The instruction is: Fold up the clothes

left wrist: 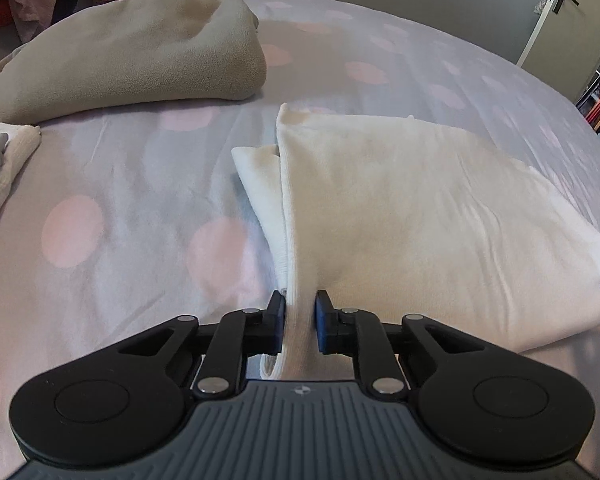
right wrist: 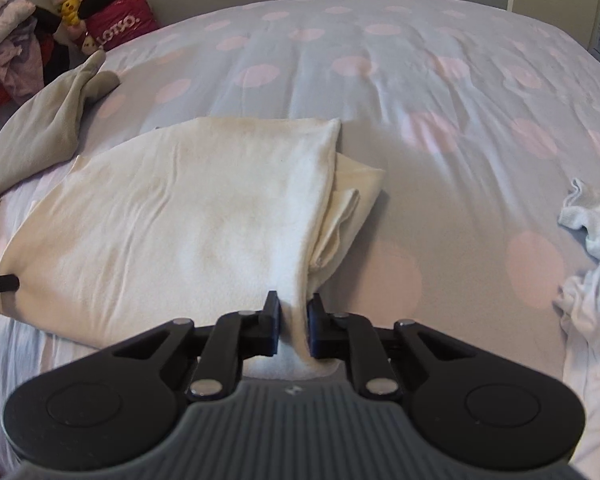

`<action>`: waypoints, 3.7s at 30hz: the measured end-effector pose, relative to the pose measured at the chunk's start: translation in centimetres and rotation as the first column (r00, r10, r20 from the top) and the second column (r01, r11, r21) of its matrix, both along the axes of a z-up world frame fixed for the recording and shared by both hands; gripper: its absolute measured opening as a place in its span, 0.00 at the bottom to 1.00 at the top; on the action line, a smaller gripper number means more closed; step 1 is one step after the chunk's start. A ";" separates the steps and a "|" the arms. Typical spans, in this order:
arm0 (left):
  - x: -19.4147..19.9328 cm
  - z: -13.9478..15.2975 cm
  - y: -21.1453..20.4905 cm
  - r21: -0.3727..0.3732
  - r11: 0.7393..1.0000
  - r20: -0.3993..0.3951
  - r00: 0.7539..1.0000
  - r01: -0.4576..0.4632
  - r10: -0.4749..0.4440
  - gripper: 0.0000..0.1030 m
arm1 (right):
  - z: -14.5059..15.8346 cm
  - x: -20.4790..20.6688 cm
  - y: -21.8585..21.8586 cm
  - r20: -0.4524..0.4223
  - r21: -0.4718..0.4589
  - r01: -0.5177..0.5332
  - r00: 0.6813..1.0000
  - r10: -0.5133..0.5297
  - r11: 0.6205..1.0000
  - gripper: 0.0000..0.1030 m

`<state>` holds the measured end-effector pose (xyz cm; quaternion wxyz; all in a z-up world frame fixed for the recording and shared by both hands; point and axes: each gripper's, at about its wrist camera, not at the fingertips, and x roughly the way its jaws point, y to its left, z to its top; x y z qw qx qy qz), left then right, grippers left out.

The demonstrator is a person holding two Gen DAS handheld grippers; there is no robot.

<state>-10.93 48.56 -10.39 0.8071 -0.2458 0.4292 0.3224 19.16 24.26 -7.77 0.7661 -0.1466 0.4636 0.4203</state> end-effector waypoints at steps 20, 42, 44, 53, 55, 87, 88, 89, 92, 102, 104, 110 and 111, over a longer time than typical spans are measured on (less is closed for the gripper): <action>-7.5 1.3 -13.5 0.017 0.996 -0.110 0.990 0.090 -0.087 0.13 | -1.6 -8.1 -12.8 -0.090 -0.126 0.026 0.995 -0.037 0.992 0.15; -7.7 2.5 -10.6 0.048 0.999 -0.068 0.998 -0.002 0.006 0.54 | -1.1 -5.7 -13.5 -0.049 -0.088 0.225 0.972 -0.230 0.970 0.63; -6.5 2.0 -10.3 0.053 0.998 -0.079 0.997 0.030 -0.026 0.54 | -1.3 -5.1 -12.9 -0.074 -0.068 0.239 0.967 -0.243 0.969 0.66; -3.0 -1.9 -9.2 0.028 0.993 -0.109 0.987 0.118 -0.114 0.54 | -4.0 -3.1 -10.5 -0.149 -0.042 0.283 0.946 -0.287 0.958 0.68; -2.8 -2.5 -9.1 0.043 0.991 -0.108 0.986 0.130 -0.125 0.54 | -4.5 -2.6 -10.3 -0.157 -0.048 0.279 0.946 -0.283 0.959 0.69; -3.1 -3.6 -7.2 0.094 0.992 -0.017 0.996 0.088 -0.087 0.59 | -5.0 1.1 -8.9 -0.251 0.037 0.247 0.940 -0.231 0.968 0.61; -3.2 -3.7 -7.3 0.096 0.991 -0.018 0.996 0.090 -0.088 0.59 | -5.1 1.4 -8.9 -0.256 0.038 0.251 0.938 -0.233 0.967 0.61; -3.2 -3.7 -7.3 0.099 0.991 -0.020 0.996 0.091 -0.090 0.59 | -5.2 1.7 -8.9 -0.261 0.040 0.254 0.936 -0.235 0.966 0.61; -3.3 -3.8 -7.3 0.095 0.992 -0.015 0.996 0.087 -0.086 0.59 | -5.9 2.4 -8.8 -0.282 0.040 0.264 0.928 -0.243 0.964 0.59; -3.3 -3.8 -7.3 0.095 0.992 -0.009 0.997 0.083 -0.082 0.59 | -6.6 0.6 -8.4 -0.265 0.068 0.220 0.944 -0.195 0.973 0.21; -3.4 -3.7 -7.2 0.094 0.992 -0.007 0.997 0.081 -0.081 0.59 | -6.0 0.1 -8.2 -0.237 0.067 0.208 0.953 -0.187 0.976 0.19; -4.1 -3.4 -6.8 0.073 0.996 0.012 0.998 0.059 -0.060 0.57 | -2.2 -1.8 -7.6 -0.185 0.076 0.154 0.973 -0.138 0.985 0.18; -4.2 -3.3 -6.8 0.067 0.996 0.016 0.998 0.055 -0.056 0.56 | -1.3 -2.2 -7.4 -0.183 0.078 0.142 0.975 -0.126 0.987 0.18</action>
